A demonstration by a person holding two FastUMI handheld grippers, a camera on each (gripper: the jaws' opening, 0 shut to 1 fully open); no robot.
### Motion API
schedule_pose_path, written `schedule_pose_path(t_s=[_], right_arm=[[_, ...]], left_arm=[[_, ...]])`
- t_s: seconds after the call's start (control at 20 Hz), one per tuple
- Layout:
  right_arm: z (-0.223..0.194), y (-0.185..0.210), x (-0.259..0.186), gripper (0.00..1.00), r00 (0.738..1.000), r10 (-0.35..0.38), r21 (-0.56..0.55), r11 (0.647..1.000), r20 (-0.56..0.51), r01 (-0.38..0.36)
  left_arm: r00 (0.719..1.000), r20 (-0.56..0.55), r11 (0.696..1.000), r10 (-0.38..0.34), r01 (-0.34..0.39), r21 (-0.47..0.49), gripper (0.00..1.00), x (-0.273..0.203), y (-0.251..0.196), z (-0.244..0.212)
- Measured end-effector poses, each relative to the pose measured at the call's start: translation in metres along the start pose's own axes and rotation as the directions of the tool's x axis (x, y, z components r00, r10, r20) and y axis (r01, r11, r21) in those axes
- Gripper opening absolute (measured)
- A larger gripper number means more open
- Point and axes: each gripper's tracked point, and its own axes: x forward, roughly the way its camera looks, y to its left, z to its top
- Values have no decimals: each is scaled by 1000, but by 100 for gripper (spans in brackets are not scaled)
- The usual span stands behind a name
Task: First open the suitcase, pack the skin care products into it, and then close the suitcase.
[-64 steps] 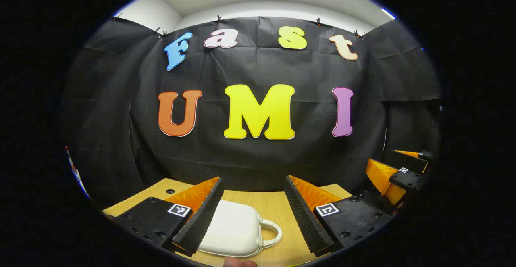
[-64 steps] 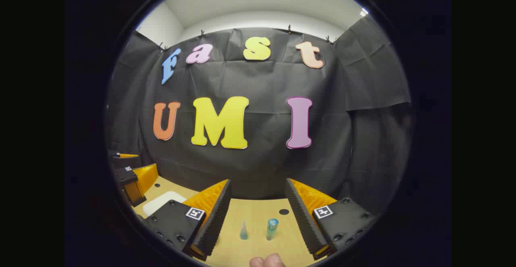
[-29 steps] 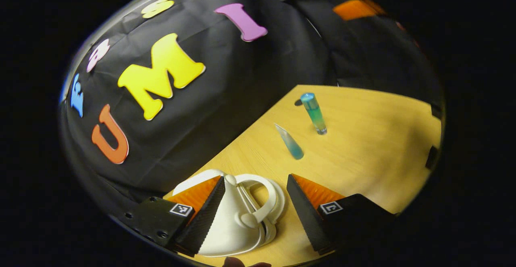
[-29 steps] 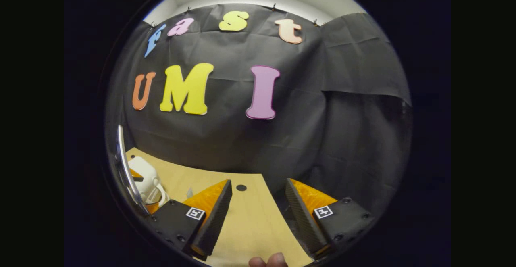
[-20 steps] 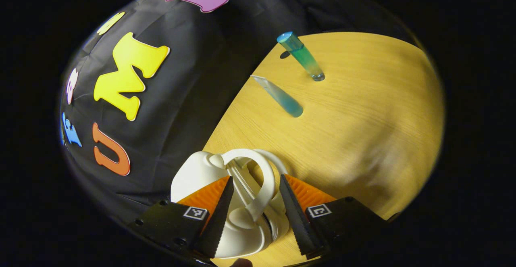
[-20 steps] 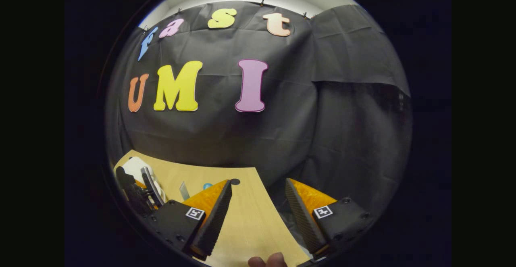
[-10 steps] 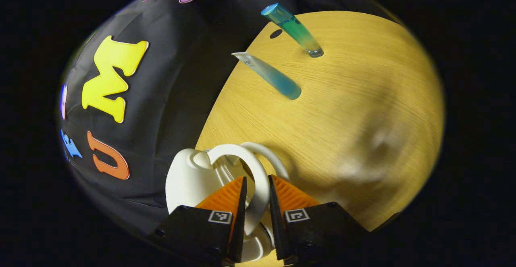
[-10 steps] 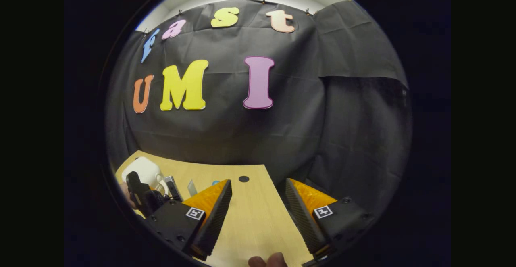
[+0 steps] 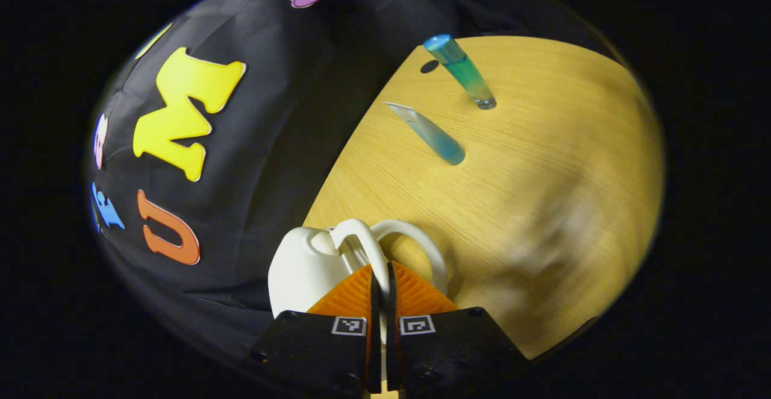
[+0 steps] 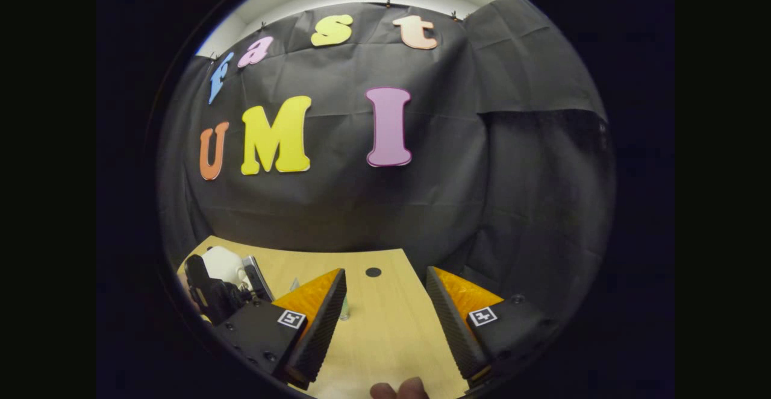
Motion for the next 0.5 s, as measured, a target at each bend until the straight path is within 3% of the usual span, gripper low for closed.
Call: schedule_pose_path(t_s=[0.25, 0.5], right_arm=[[21, 45, 0, 79, 997, 70, -20, 997, 42, -69], [32, 96, -4, 79, 988, 147, -55, 988, 57, -144]], left_arm=[[985, 104, 979, 135, -116, -170, 4, -48, 89, -1], [953, 132, 915, 274, -216, -340, 4, -72, 188, -51]])
